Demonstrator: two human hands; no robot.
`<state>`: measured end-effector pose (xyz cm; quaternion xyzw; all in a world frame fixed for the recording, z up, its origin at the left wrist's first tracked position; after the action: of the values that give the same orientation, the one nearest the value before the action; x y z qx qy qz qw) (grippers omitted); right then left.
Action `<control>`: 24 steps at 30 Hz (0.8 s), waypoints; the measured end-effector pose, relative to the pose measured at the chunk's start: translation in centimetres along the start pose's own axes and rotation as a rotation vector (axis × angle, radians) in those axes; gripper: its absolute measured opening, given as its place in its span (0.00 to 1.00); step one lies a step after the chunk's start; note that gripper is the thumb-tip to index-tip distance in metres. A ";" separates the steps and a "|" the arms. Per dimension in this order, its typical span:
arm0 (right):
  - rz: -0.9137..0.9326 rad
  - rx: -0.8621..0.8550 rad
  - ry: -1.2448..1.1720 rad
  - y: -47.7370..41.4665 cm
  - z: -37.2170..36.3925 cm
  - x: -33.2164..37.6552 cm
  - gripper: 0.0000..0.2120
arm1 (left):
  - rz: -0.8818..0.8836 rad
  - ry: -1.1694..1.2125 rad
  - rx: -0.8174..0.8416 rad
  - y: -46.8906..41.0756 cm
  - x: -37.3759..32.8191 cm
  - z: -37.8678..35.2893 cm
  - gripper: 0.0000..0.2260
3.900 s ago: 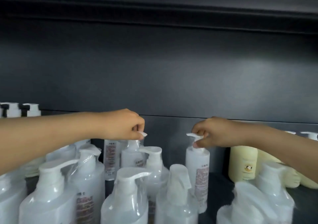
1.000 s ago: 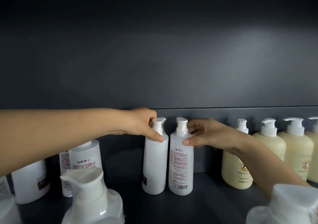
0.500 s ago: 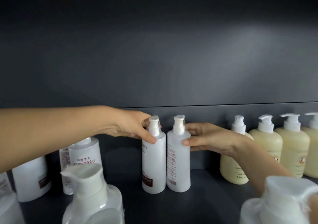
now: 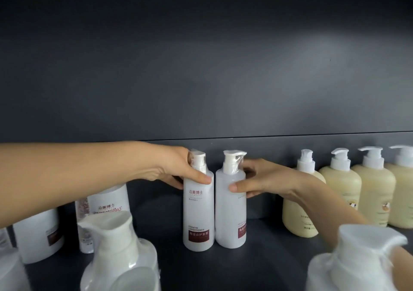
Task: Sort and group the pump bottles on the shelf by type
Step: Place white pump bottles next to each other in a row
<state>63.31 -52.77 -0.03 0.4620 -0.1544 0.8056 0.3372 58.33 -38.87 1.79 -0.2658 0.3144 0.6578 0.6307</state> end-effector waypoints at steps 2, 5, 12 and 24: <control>-0.018 0.075 -0.031 0.5 0.1 -0.5 0.19 | -0.015 0.031 0.028 0.3 0.0 0.3 0.19; -0.007 0.048 -0.024 0.4 0.6 -0.6 0.19 | -0.128 -0.076 0.003 0.6 -1.0 0.9 0.23; 0.050 -0.146 0.007 -0.3 1.1 0.4 0.16 | -0.249 -0.253 -0.100 0.4 -2.2 1.2 0.19; 0.021 -0.112 -0.021 0.2 1.6 0.2 0.10 | -0.167 -0.218 0.012 0.9 -1.9 1.3 0.14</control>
<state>64.17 -53.74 1.00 0.4493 -0.2074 0.7943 0.3524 57.63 -39.19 4.15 -0.2143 0.2249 0.6262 0.7151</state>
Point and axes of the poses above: each hand's wrist, its own y-axis away from the middle knuckle, its own z-axis out of the back of the hand, x = y × z, the point moved 9 cm from there along -y, towards the middle knuckle, and after that the axes turned 7 degrees about -z, right-handed, at the moved point
